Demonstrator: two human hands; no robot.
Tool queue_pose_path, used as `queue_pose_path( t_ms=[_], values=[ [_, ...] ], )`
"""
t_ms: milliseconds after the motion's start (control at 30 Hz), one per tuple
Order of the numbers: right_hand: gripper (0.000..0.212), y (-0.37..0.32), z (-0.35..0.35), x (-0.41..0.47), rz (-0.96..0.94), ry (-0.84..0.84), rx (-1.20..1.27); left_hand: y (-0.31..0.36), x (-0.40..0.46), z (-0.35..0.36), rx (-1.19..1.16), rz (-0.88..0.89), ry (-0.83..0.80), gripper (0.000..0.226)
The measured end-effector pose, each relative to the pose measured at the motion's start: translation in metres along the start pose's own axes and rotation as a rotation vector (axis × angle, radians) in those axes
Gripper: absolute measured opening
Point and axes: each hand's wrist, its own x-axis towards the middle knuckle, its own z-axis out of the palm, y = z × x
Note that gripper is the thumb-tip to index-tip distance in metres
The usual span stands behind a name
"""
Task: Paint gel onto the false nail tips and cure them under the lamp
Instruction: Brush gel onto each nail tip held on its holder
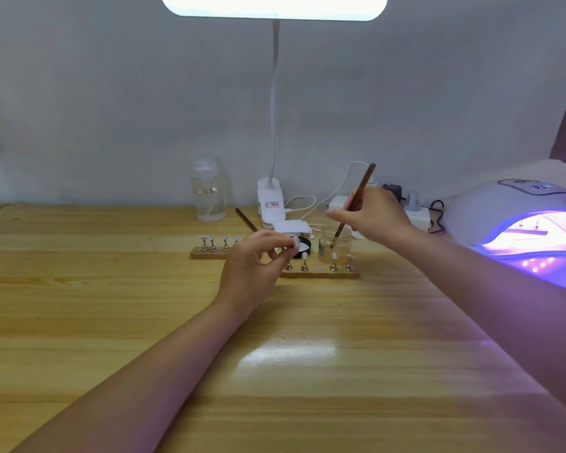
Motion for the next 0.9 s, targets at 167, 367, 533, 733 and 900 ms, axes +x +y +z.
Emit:
queue_pose_path(
  t_ms=[167,367,533,733,900],
  values=[
    [0.028,0.001,0.002,0.001,0.038,-0.016,-0.019,0.0,0.0,0.0,0.011,-0.012,-0.018,0.011],
    [0.04,0.008,-0.019,0.004,0.172,0.169,0.147,0.0,0.001,0.001,-0.002,-0.041,-0.02,0.012],
    [0.042,0.017,-0.021,0.0,0.211,0.203,0.199,0.0,0.001,0.001,-0.013,-0.066,-0.008,0.012],
    [0.036,0.023,-0.031,-0.007,0.146,0.275,0.19,0.0,0.001,0.0,-0.007,-0.059,-0.017,0.018],
    [0.032,0.012,-0.026,-0.023,0.079,0.481,0.478,0.001,0.0,0.001,0.005,-0.039,-0.017,0.012]
  ],
)
